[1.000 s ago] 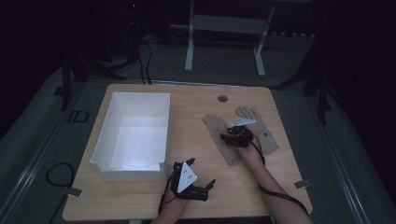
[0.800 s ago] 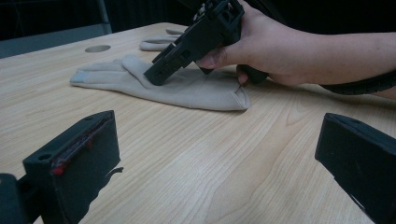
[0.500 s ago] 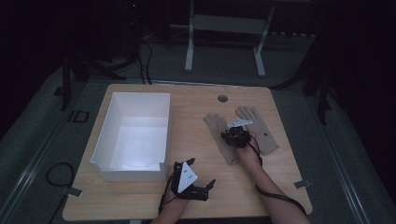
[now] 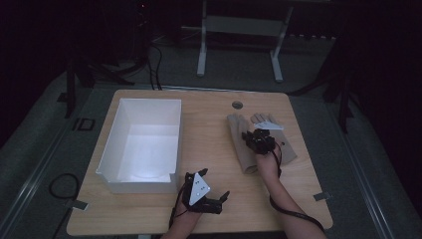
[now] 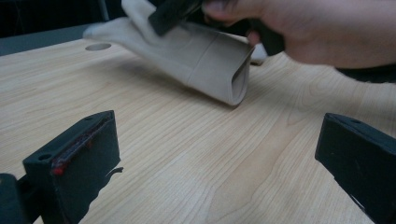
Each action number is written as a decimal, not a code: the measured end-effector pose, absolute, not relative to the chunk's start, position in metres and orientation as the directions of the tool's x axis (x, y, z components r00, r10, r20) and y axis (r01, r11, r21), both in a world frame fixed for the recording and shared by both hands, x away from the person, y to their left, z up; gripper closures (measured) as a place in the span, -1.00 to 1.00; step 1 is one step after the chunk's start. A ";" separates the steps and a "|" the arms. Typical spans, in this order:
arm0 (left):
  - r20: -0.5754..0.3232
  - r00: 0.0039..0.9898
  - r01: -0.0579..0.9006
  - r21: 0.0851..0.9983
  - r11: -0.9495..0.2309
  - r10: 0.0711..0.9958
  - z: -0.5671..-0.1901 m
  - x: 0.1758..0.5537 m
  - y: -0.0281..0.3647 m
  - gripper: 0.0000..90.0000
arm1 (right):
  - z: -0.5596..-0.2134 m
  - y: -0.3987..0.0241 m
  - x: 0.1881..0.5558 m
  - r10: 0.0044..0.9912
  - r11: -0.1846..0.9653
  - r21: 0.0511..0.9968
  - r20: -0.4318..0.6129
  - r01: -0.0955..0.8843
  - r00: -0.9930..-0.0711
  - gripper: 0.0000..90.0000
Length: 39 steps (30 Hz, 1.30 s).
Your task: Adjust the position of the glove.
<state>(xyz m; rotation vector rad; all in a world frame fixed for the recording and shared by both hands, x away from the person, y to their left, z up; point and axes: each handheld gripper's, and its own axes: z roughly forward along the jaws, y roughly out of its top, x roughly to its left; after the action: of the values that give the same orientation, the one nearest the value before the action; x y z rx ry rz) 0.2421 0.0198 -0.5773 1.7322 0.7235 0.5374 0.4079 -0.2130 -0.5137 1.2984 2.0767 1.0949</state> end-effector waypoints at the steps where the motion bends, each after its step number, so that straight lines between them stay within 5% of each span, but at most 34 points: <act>1: -0.009 0.708 0.196 0.963 -0.184 0.707 -0.577 0.242 0.020 -1.00 | -0.514 -0.213 0.408 0.891 0.240 0.813 0.032 0.530 -0.452 0.77; 11: -0.006 0.707 0.195 0.963 -0.187 0.707 -0.577 0.242 0.019 -1.00 | -0.493 -0.211 0.372 0.931 0.121 0.836 0.092 0.536 -0.354 0.77; 29: -0.003 0.714 0.190 0.963 -0.189 0.701 -0.577 0.242 0.019 -1.00 | -0.555 -0.199 0.364 0.956 0.083 0.775 0.115 0.626 -0.269 0.75; 39: -0.004 0.715 0.190 0.963 -0.190 0.699 -0.577 0.242 0.019 -1.00 | -0.562 -0.199 0.366 0.940 0.156 0.762 0.080 0.629 -0.331 0.31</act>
<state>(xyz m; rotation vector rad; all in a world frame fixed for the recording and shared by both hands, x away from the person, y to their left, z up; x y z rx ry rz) 0.2421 0.0190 -0.5772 1.7375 0.7107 0.5344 0.3665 -0.1993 -0.5617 1.4920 2.0248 1.0115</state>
